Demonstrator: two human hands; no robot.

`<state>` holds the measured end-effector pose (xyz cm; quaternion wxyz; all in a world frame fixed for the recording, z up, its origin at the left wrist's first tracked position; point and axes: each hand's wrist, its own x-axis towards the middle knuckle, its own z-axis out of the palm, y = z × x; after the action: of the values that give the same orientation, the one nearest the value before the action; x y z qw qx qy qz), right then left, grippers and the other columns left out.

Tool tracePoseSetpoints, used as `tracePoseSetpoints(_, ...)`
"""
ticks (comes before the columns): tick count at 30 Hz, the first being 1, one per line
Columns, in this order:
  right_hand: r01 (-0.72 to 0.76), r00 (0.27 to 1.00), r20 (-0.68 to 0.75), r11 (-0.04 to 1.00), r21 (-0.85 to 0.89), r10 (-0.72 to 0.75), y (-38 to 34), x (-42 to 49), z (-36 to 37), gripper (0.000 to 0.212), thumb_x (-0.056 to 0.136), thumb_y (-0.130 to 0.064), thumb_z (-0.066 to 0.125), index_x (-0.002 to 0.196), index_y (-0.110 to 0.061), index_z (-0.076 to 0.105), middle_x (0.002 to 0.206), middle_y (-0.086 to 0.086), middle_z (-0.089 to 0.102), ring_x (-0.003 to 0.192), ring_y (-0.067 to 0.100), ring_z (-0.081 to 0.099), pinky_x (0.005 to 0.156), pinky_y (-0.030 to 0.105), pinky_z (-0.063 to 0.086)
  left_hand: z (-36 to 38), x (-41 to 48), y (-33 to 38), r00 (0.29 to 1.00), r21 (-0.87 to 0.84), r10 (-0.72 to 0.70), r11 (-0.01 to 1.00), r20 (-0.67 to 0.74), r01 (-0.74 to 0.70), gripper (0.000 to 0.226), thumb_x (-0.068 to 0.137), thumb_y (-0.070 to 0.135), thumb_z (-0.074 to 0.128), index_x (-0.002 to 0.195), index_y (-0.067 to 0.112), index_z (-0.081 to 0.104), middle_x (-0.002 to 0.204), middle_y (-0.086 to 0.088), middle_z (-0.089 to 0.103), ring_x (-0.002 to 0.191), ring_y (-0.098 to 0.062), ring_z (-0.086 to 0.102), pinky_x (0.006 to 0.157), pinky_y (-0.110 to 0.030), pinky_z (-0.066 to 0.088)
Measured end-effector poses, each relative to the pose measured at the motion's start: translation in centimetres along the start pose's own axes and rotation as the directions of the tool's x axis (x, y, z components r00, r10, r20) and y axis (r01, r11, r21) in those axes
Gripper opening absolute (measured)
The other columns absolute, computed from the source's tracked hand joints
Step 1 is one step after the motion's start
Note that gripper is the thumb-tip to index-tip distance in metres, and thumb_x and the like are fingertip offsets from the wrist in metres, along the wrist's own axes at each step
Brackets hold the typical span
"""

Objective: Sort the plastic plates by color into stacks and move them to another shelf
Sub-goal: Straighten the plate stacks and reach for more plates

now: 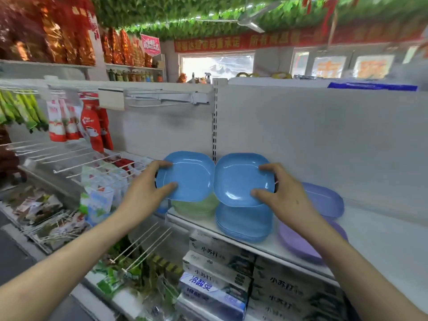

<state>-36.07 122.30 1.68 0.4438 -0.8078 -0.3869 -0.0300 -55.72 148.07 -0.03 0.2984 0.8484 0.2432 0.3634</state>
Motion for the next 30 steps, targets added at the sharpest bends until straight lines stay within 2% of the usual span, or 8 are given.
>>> tracePoseSetpoints(3, -0.055, 0.998, -0.039, 0.998, -0.024, 0.054, -0.6, 0.0, 0.8, 0.053, 0.084, -0.031, 0.076, 0.130, -0.036, 0.051, 0.123, -0.015, 0.059, 0.107, 0.011, 0.059, 0.088, 0.036, 0.052, -0.4, 2.5, -1.8, 0.999, -0.015, 0.030, 0.999, 0.042, -0.030, 0.043, 0.090, 0.027, 0.074, 0.127, 0.038, 0.055, 0.118, 0.014, 0.057, 0.099, -0.016, 0.062, 0.077, -0.034, 0.050)
tracePoseSetpoints(7, -0.112, 0.988, -0.113, 0.990, -0.080, 0.103, -1.9, -0.6, 2.3, 0.053, 0.084, -0.032, 0.077, 0.131, -0.033, 0.053, 0.126, -0.014, 0.059, 0.110, 0.014, 0.058, 0.091, 0.039, 0.051, 0.2, 5.2, -3.8, 0.992, -0.105, 0.063, 0.993, 0.109, -0.051, 0.042, 0.088, 0.023, 0.076, 0.124, 0.036, 0.057, 0.115, 0.011, 0.059, 0.098, -0.022, 0.064, 0.080, -0.040, 0.055)
tracePoseSetpoints(10, -0.158, 0.976, -0.169, 0.982, -0.105, 0.139, -2.3, -1.4, 2.8, 0.053, 0.084, -0.031, 0.078, 0.131, -0.032, 0.054, 0.125, -0.015, 0.059, 0.111, 0.013, 0.058, 0.092, 0.037, 0.051, 1.4, 6.5, -4.7, 0.983, -0.140, 0.095, 0.987, 0.157, -0.073, 0.042, 0.087, 0.023, 0.076, 0.123, 0.037, 0.058, 0.114, 0.005, 0.061, 0.095, -0.023, 0.066, 0.078, -0.038, 0.054)
tracePoseSetpoints(13, -0.210, 0.965, -0.190, 0.967, -0.141, 0.182, -2.3, -2.3, 2.4, 0.054, 0.084, -0.031, 0.080, 0.132, -0.031, 0.055, 0.123, -0.013, 0.060, 0.112, 0.013, 0.059, 0.094, 0.034, 0.050, 2.1, 7.2, -5.2, 0.972, -0.165, 0.137, 0.981, 0.191, -0.106, 0.043, 0.087, 0.024, 0.076, 0.123, 0.037, 0.057, 0.118, 0.005, 0.063, 0.098, -0.023, 0.065, 0.083, -0.041, 0.055)
tracePoseSetpoints(17, -0.267, 0.961, -0.137, 0.930, -0.252, 0.239, -2.7, -2.9, 1.3, 0.058, 0.084, -0.033, 0.080, 0.136, -0.029, 0.055, 0.127, -0.010, 0.062, 0.112, 0.014, 0.061, 0.096, 0.032, 0.048, 2.6, 8.0, -5.2, 0.964, -0.191, 0.150, 0.975, 0.218, -0.109, 0.043, 0.087, 0.027, 0.076, 0.123, 0.041, 0.055, 0.116, 0.007, 0.061, 0.096, -0.022, 0.066, 0.084, -0.040, 0.055)
tracePoseSetpoints(22, -0.314, 0.945, -0.039, 0.867, -0.386, 0.325, -2.8, -3.2, 0.6, 0.068, 0.085, -0.036, 0.078, 0.146, -0.026, 0.050, 0.138, -0.004, 0.058, 0.123, 0.016, 0.054, 0.103, 0.032, 0.044, 2.8, 8.3, -4.5, 0.965, -0.231, 0.146, 0.968, 0.218, -0.094, 0.042, 0.088, 0.028, 0.074, 0.124, 0.041, 0.056, 0.115, 0.009, 0.061, 0.091, -0.015, 0.067, 0.080, -0.037, 0.055)
tracePoseSetpoints(26, -0.306, 0.926, 0.052, 0.826, -0.474, 0.373, -2.7, -2.9, 0.9, 0.076, 0.084, -0.042, 0.079, 0.151, -0.026, 0.046, 0.147, -0.003, 0.053, 0.133, 0.019, 0.048, 0.106, 0.033, 0.040, 2.6, 8.5, -4.8, 0.970, -0.228, 0.127, 0.971, 0.209, -0.078, 0.042, 0.089, 0.028, 0.074, 0.125, 0.039, 0.056, 0.113, 0.009, 0.061, 0.090, -0.013, 0.065, 0.073, -0.031, 0.050)
tracePoseSetpoints(30, -0.265, 0.898, 0.154, 0.787, -0.558, 0.411, -2.5, -2.3, 1.4, 0.077, 0.086, -0.048, 0.076, 0.153, -0.026, 0.045, 0.151, -0.003, 0.050, 0.137, 0.020, 0.045, 0.102, 0.031, 0.038, 2.4, 8.3, -5.3, 0.972, -0.220, 0.110, 0.973, 0.208, -0.063, 0.042, 0.089, 0.027, 0.074, 0.125, 0.038, 0.056, 0.115, 0.006, 0.061, 0.093, -0.017, 0.064, 0.075, -0.034, 0.051)
